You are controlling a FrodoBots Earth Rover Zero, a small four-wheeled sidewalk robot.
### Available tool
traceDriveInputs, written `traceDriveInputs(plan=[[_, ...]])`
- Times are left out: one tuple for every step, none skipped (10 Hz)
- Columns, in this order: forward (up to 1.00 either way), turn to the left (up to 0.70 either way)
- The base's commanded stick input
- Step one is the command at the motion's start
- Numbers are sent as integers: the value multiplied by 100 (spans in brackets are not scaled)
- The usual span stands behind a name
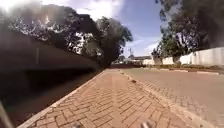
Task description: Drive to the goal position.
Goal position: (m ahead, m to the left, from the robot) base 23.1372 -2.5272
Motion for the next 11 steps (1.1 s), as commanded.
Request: traceDriveInputs(plan=[[70,0],[70,0],[70,0],[70,0],[70,0],[70,0],[70,0],[70,0],[70,0],[70,0],[70,0]])
